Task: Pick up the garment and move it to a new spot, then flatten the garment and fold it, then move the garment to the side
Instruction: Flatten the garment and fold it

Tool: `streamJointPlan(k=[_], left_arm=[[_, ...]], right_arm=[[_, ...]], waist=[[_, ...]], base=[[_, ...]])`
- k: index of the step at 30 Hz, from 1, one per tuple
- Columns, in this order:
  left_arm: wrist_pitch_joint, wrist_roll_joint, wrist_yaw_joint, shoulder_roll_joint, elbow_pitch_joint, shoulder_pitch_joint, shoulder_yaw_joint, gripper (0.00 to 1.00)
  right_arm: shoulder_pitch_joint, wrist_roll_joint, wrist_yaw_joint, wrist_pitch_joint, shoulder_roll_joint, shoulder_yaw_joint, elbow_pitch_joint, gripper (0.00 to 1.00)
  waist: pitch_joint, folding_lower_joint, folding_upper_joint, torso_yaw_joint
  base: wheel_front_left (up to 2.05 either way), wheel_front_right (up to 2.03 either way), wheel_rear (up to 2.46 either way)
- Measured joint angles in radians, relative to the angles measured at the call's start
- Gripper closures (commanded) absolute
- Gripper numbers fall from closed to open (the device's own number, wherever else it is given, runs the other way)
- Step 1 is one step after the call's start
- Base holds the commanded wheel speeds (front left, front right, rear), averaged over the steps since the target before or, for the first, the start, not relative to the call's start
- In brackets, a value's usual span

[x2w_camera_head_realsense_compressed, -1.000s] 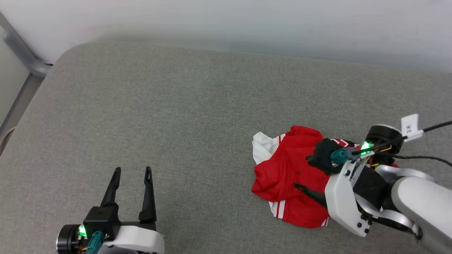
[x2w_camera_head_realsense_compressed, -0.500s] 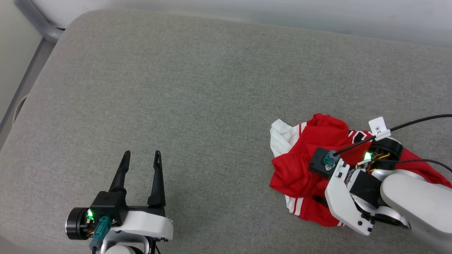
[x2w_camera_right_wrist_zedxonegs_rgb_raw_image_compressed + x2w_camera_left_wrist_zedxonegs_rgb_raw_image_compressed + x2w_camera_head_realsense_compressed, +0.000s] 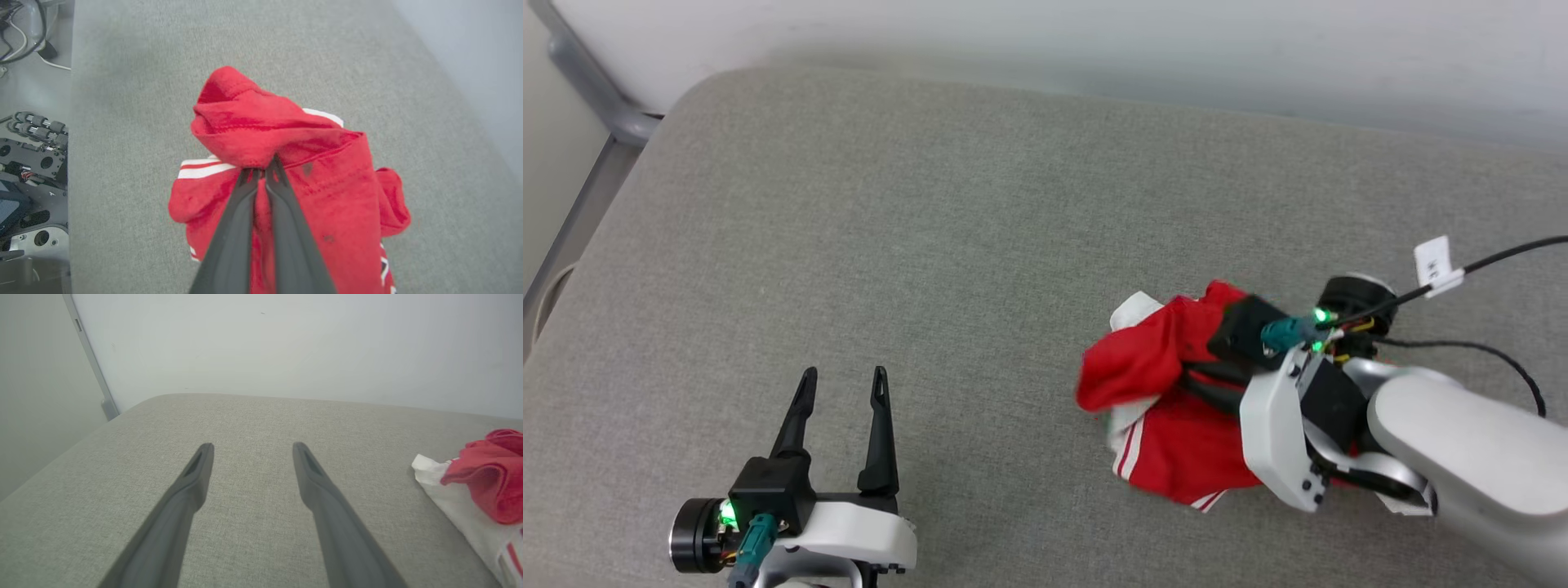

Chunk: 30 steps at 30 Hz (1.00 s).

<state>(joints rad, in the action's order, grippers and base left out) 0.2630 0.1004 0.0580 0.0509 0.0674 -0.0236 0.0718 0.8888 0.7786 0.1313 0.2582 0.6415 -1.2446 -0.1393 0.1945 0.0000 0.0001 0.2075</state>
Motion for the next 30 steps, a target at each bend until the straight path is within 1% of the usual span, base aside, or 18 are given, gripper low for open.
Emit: streamJointPlan(k=[7, 9, 13, 17, 22, 26, 30], left_arm=[[0.0, -0.002, -0.002, 0.0, -0.006, 0.013, -0.003, 0.0], [0.0, -0.001, -0.002, 0.0, -0.007, 0.014, -0.001, 0.0], [0.0, 0.001, -0.002, 0.0, -0.007, 0.014, 0.006, 0.0], [0.0, 0.004, -0.001, 0.0, -0.009, 0.014, 0.009, 0.0], [0.0, 0.009, 0.004, 0.0, -0.009, 0.013, 0.013, 0.0], [0.0, 0.009, 0.004, 0.0, -0.008, 0.011, 0.011, 0.0], [0.0, 0.008, 0.002, 0.0, -0.007, 0.001, 0.009, 0.0]], right_arm=[[0.021, 0.082, 0.0, -0.092, -0.03, 0.114, 0.013, 1.0], [0.028, 0.096, 0.0, -0.113, -0.031, 0.155, -0.012, 1.0], [0.026, 0.166, 0.0, -0.152, -0.029, 0.25, -0.095, 1.0], [0.006, 0.19, 0.0, -0.188, -0.008, 0.318, -0.209, 1.0], [-0.036, 0.221, 0.0, -0.253, 0.019, 0.406, -0.384, 1.0], [-0.068, 0.244, 0.0, -0.275, 0.035, 0.456, -0.55, 1.0], [-0.102, 0.276, 0.0, -0.266, 0.032, 0.486, -0.717, 1.0]], waist=[[-0.014, -0.0001, 0.0, -0.013], [-0.012, -0.0001, 0.0, -0.012], [-0.004, 0.0, 0.0, -0.004], [0.006, -0.0001, 0.0, 0.003], [0.016, 0.0, 0.0, 0.007], [0.026, -0.0001, 0.0, 0.005], [0.035, -0.0001, 0.0, 0.003]], base=[[0.0, 0.0, 0.0], [0.0, 0.0, 0.0], [0.0, 0.0, 0.0], [0.0, 0.0, 0.0], [0.0, 0.0, 0.0], [0.0, 0.0, 0.0], [0.0, 0.0, 0.0]])
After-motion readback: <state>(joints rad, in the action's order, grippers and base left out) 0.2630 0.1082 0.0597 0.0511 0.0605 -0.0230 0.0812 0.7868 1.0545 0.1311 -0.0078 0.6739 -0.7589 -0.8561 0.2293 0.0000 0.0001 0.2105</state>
